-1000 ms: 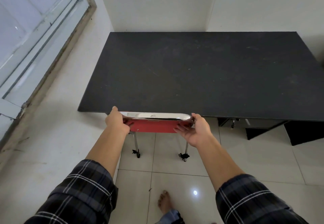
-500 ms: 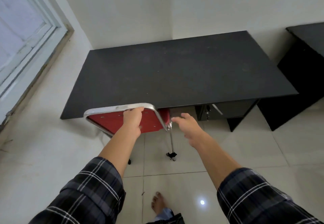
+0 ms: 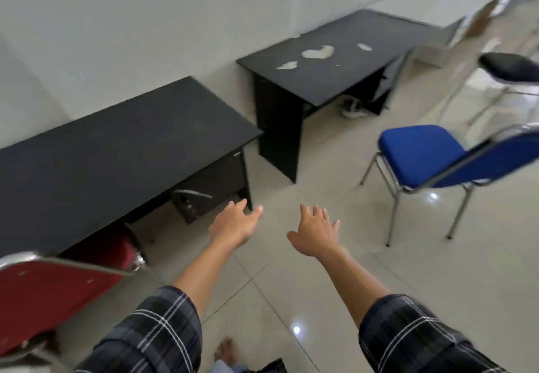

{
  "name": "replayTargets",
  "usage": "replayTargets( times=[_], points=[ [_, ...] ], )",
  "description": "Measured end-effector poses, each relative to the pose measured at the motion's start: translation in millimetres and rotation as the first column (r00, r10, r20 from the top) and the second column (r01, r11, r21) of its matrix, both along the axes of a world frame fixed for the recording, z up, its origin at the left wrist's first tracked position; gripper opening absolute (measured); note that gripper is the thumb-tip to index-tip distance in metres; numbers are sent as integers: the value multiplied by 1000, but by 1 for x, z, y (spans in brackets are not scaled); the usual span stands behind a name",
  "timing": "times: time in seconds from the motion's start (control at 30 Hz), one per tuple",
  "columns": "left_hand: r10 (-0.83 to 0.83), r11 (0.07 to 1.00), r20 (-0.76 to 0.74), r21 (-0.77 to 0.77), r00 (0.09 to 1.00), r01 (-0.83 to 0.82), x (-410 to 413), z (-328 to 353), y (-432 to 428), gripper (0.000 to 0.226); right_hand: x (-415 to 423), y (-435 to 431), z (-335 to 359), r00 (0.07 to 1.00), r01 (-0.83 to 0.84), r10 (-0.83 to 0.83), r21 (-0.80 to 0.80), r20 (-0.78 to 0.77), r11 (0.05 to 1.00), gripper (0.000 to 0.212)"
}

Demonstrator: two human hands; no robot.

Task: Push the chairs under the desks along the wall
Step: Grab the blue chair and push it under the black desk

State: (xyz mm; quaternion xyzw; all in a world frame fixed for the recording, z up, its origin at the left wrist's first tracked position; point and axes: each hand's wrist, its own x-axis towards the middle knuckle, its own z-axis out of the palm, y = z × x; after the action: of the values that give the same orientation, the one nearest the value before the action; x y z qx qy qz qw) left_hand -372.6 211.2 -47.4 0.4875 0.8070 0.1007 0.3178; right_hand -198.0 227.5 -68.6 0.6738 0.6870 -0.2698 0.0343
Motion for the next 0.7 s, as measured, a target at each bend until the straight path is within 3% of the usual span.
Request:
replayTargets(
  times=[0.13,0.23,0.37,0.53,0.7],
  points=[
    [-256,967,-105,-38,961,254,93,0,35,71,98,8,-3,974,225,-226,22,26,974,78],
    [-358,934,-126,-41,925,356,143,0,60,74,150,12,0,946,320,-321,36,33,947,82],
    [-570,821,-95,-29,816,570,258,-1,123,77,255,35,5,825,561,-562,45,50,827,83],
    [-614,787,-94,10,784,617,294,0,146,77,289,47,12,808,585,-587,59,47,809,85],
    [-756,645,-126,24,642,764,391,11,213,80,370,84,27,658,751,-753,77,-3,656,83]
  ],
)
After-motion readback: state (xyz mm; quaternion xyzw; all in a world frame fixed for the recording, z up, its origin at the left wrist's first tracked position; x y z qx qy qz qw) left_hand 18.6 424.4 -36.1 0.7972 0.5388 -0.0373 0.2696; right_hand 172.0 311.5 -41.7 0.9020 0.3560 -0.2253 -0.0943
